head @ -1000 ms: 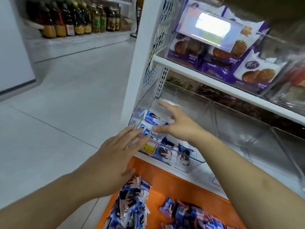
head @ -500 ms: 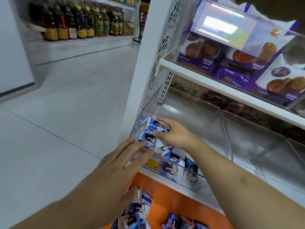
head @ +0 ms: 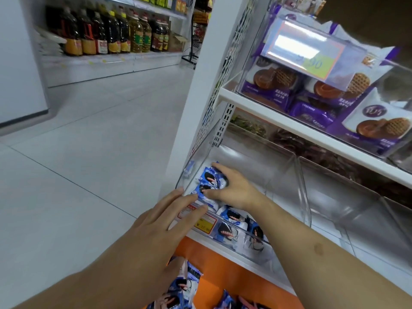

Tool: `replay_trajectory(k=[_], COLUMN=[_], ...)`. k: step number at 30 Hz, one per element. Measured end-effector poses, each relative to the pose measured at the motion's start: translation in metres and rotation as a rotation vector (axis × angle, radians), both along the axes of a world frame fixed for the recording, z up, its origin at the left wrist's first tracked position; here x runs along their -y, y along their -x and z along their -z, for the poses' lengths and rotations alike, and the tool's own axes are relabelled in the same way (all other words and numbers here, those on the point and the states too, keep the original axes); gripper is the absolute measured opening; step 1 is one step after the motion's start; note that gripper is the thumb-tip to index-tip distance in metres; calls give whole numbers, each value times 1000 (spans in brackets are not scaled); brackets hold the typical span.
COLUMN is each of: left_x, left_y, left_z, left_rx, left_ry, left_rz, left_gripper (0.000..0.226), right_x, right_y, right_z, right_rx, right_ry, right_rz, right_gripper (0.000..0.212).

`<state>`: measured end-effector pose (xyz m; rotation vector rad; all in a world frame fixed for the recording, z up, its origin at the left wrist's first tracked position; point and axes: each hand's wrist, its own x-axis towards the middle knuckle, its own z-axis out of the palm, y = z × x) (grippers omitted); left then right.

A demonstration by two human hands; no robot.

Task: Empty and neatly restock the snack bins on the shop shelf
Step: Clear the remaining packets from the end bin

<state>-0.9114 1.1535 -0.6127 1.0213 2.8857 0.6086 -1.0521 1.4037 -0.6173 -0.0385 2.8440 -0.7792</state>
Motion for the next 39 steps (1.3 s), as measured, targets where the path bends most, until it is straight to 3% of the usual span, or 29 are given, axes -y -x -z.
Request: replay_trajectory(k=[4,6,8,15,20,23,29,39], left_x=[-4,-2,1,-2,-2,-1,-3,-3], left_y=[2,7,8,6,1,0,1,0], left_z=[0,7,12,12,5,3,0,-1], left_rx=[25,-76,-32,-54,-11,25,16,21], left_ry=[-6,17,-10,-83,-38,-6,25,50], left_rz=[-39,-49,-64,-42,-25,-27,-31,-24], left_gripper=[93,99,108,97,96,95,101,99], right_x=[8,11,11,8,12,13,15,14], right_y=[-4,-1,2,2,1,-5,-7,-10], right_z=[-5,-3,1,8,5,-4,-3,-13], right_rx=[114,119,77,-132,-136,-175,-144,-120], right_ry=[-92,-118,-115,-55,-63,67,246,484], right_rz=[-70,-84,-79,-112,-108,-59,-88,155], right_gripper=[129,132,130,94,75,54,80,43])
